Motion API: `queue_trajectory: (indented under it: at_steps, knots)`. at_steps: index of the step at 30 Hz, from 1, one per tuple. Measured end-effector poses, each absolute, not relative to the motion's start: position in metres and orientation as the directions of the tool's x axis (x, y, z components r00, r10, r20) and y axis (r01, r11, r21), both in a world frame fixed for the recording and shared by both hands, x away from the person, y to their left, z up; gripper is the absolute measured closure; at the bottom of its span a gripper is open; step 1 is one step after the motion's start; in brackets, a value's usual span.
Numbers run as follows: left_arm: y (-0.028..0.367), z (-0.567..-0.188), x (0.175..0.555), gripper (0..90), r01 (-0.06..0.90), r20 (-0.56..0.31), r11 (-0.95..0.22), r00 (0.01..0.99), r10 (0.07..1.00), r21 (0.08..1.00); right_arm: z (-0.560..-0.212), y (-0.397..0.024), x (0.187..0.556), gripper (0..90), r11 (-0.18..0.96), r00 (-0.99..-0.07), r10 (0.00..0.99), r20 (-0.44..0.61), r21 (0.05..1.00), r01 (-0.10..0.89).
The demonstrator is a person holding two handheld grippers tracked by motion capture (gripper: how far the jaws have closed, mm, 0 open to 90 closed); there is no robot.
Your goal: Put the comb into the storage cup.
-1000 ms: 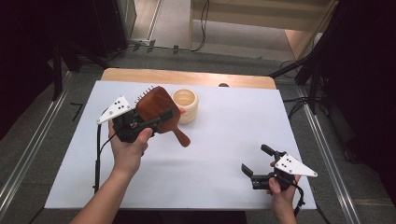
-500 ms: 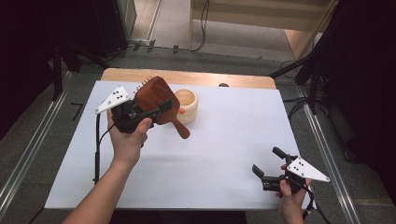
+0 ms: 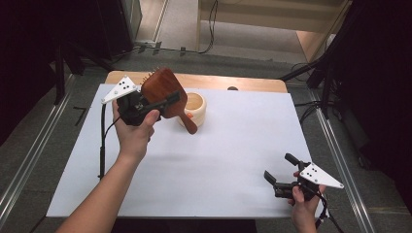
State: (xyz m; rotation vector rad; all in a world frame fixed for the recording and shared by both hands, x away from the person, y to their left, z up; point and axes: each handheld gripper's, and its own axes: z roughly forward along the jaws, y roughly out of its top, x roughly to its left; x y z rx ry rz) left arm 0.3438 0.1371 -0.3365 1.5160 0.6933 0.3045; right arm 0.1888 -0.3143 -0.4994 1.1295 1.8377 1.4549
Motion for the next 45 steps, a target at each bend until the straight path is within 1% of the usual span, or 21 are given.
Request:
queue_trajectory:
  at_steps: [19, 45]
  knots:
    - [0.137, -0.325, 0.370, 54.4, 0.232, -0.235, 0.086, 0.755, 0.612, 0.969, -0.500, -0.314, 0.190, 0.0, 0.068, -0.507, 0.858, 0.089, 0.956, 0.284]
    - [0.130, -0.330, 0.409, 54.2, 0.233, -0.234, 0.092, 0.706, 0.668, 0.968, -0.500, -0.314, 0.190, 0.0, 0.067, -0.511, 0.855, 0.090, 0.957, 0.282]
